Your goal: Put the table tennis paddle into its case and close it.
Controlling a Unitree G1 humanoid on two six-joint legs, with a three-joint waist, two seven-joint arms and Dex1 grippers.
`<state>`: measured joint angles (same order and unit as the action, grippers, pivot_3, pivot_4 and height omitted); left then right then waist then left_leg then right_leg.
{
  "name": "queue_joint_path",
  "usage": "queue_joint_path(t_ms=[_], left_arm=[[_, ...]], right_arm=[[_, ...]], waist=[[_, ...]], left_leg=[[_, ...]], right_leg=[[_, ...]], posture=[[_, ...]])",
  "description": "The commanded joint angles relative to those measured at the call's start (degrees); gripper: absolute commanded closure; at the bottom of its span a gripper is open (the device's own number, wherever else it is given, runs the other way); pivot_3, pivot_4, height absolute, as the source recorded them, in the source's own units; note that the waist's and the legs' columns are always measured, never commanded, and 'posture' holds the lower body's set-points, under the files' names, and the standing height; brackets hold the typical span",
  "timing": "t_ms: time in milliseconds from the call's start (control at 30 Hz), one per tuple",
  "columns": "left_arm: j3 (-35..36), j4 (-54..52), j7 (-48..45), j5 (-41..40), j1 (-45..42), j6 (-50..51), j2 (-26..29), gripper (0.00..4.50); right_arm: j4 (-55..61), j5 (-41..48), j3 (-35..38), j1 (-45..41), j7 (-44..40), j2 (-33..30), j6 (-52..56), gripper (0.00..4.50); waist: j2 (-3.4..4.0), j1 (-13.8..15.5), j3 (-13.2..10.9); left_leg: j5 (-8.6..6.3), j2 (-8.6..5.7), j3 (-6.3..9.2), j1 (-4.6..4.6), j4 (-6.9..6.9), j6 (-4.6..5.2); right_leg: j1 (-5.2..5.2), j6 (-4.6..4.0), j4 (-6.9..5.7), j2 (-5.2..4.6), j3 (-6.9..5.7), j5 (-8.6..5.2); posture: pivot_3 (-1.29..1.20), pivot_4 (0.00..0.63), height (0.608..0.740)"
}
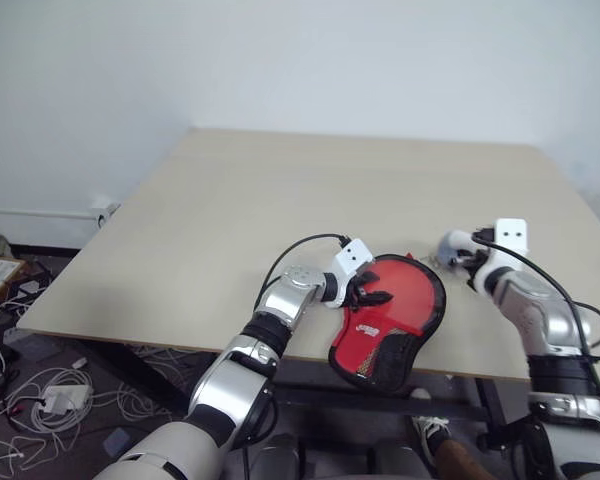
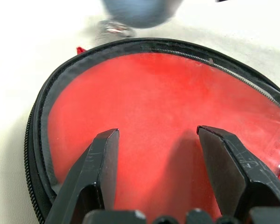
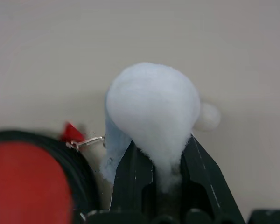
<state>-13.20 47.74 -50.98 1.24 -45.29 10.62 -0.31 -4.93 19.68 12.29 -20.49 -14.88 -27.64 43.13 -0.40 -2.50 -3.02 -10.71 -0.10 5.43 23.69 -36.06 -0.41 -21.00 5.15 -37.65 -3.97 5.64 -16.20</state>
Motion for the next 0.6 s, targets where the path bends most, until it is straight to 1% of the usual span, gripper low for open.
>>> queue_joint_path(t_ms=[33,167,367,600], left_arm=[[-0.5,1.0,0.7,0.4,0.2,0.6,-0.2,1.71],[-0.6,1.3,0.9,0.5,0.2,0.4,-0.5,1.71],[-0.6,1.3,1.0,0.4,0.4,0.6,-0.8,1.71],[-0.6,1.9,1.0,0.5,0.3,0.4,-1.0,1.71]], right_arm=[[7.5,2.6,5.6,3.9,-4.8,-6.6,3.2,4.38],[13.7,4.5,6.9,11.3,-10.4,-12.3,5.4,4.38],[21.4,7.2,9.0,20.9,-17.9,-18.5,7.2,4.38],[28.6,10.3,11.2,29.1,-24.1,-21.5,7.5,4.38]], waist=[[0.0,0.0,0.0],[0.0,0.1,0.0],[-0.04,0.5,0.0],[-0.11,1.2,-0.1]], left_leg=[[0.0,0.0,-0.01,0.0,0.0,0.0],[0.0,0.0,-0.01,-0.06,-0.02,0.0],[-0.02,-0.03,-0.03,-0.05,-0.05,-0.01],[-0.03,-0.02,-0.05,-0.05,-0.04,-0.03]], right_leg=[[0.01,0.0,0.02,-0.01,0.0,0.0],[0.08,0.02,0.05,-0.01,-0.01,-0.01],[0.11,0.04,0.12,-0.06,-0.01,-0.05],[0.1,0.05,0.18,-0.06,-0.02,-0.06]], posture=[[0.0,0.0,0.74],[0.0,0.0,0.74],[0.0,0.0,0.74],[0.0,0.0,0.74]])
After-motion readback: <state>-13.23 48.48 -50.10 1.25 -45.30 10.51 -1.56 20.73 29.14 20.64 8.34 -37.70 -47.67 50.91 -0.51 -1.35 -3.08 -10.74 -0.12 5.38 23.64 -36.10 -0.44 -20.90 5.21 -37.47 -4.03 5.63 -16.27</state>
